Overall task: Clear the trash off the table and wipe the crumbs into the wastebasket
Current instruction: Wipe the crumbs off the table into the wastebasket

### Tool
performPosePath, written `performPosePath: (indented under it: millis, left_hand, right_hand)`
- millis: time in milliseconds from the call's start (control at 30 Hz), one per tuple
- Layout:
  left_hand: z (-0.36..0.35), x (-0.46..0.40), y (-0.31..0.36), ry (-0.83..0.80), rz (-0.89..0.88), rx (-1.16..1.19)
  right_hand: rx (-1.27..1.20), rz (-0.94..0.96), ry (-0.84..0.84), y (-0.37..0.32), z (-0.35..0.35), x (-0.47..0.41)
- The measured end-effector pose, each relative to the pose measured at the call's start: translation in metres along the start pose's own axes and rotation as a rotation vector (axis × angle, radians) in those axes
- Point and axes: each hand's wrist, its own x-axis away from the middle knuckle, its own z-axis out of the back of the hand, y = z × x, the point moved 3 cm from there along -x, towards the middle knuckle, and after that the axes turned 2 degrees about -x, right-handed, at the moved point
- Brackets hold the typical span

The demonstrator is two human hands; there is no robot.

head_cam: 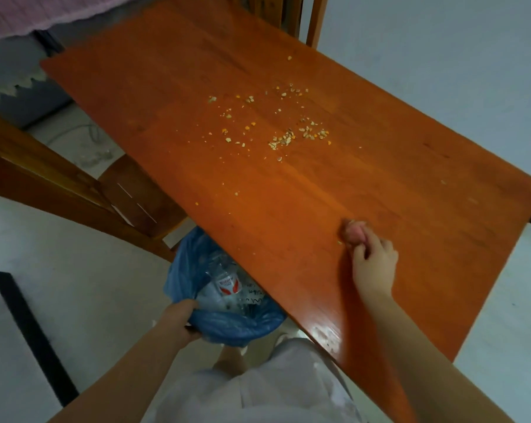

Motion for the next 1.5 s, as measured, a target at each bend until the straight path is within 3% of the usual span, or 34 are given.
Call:
performPosePath:
  millis: [300, 400, 500, 567, 667, 900, 1067, 1133, 1200, 1233, 1367, 1500]
  left_hand:
    - [0.012, -0.003, -0.001, 0.047, 0.022, 0.054]
    - [0.020, -0.004, 0.009, 0.043, 0.030, 0.063]
    - [0.031, -0.009, 0.025, 0.022, 0.029, 0.086]
    - [0.038, -0.014, 0.038, 0.021, 0.028, 0.082]
    - [0.047, -0.021, 0.059, 0.022, 0.018, 0.069]
    - [0.068, -0.041, 0.100, 0.010, 0.003, 0.049]
    - [0.076, -0.048, 0.116, -0.024, 0.025, 0.035]
    - [0.075, -0.047, 0.122, -0.018, 0.024, 0.032]
    - [0.072, -0.046, 0.126, -0.014, 0.022, 0.022]
    - [0.071, -0.046, 0.127, -0.016, 0.022, 0.016]
    - [0.059, -0.048, 0.133, -0.054, 0.013, -0.026]
    - [0.050, -0.051, 0.138, -0.053, 0.038, -0.060]
  right_hand:
    - [-0.051, 0.584, -0.451, -0.123, -0.099, 0.113]
    - [-0.265, 0.570, -0.614, -0.148, -0.105, 0.094]
    - [-0.341, 0.376, -0.376, -0.154, -0.100, 0.018]
    - [-0.248, 0.176, -0.184, -0.148, -0.099, -0.033]
    - [-0.065, -0.015, -0.104, -0.149, -0.111, -0.061]
    - [0.034, 0.285, -0.170, -0.203, -0.166, -0.012]
    - [0.041, 0.561, -0.336, -0.225, -0.190, 0.061]
    - [-0.013, 0.665, -0.476, -0.233, -0.192, 0.078]
    - [-0.145, 0.611, -0.594, -0.237, -0.185, 0.075]
    - [-0.194, 0.543, -0.570, -0.237, -0.177, 0.063]
    - [-0.340, 0.131, -0.187, -0.199, -0.126, -0.034]
    - [-0.299, -0.294, 0.174, -0.117, -0.068, -0.121]
